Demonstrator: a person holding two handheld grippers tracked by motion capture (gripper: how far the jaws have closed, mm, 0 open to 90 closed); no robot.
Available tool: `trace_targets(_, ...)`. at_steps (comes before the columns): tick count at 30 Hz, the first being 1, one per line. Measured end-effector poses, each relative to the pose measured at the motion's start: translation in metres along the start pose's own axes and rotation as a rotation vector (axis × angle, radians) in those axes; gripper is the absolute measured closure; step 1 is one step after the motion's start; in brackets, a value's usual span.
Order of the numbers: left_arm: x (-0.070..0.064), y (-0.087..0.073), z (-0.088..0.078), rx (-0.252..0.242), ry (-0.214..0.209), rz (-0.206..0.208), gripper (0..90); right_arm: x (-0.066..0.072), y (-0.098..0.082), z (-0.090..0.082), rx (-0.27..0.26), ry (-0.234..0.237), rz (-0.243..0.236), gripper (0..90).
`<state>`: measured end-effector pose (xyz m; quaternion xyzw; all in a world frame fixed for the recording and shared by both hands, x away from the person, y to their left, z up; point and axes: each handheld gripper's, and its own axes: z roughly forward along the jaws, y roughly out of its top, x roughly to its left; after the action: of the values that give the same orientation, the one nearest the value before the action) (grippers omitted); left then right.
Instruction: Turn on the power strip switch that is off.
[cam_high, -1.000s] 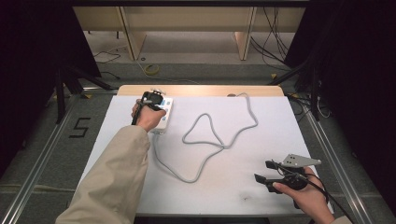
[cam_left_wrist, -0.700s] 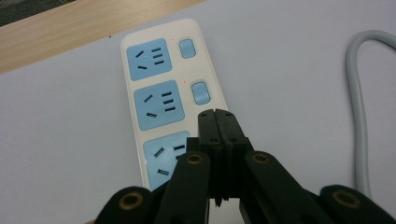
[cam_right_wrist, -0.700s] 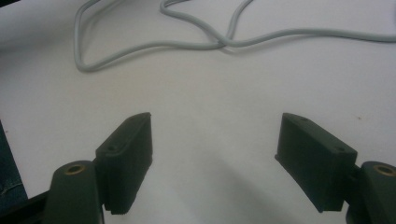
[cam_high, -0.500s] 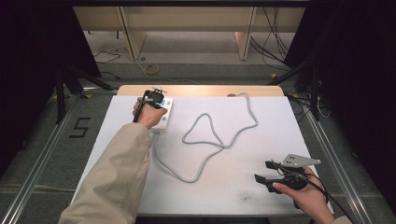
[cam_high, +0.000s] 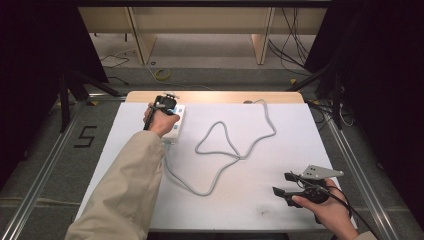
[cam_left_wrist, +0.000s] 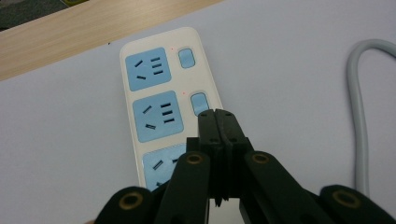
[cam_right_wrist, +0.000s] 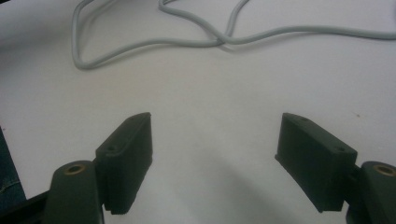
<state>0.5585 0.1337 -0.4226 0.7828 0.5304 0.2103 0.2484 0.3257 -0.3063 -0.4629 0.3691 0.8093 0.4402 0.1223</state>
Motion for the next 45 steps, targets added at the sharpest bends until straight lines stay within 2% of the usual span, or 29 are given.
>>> trace_targets(18, 0.001, 0.002, 0.008, 0.027, 0.006, -0.003, 90.0, 0.000, 0.000, 0.000, 0.000, 0.001, 0.001, 27.0)
trace_targets(32, -0.005, 0.002, 0.015, 0.059, 0.003, 0.005, 89.9, 0.000, 0.000, 0.000, 0.001, 0.001, 0.000, 27.0)
trace_targets(35, -0.005, 0.002, 0.016, 0.063, 0.003, -0.005, 89.9, 0.000, 0.000, 0.000, -0.001, 0.005, -0.002, 27.0)
trace_targets(45, -0.005, 0.010, 0.012, 0.075, 0.007, 0.010, 89.9, 0.001, 0.000, 0.000, 0.001, 0.006, -0.002, 27.0)
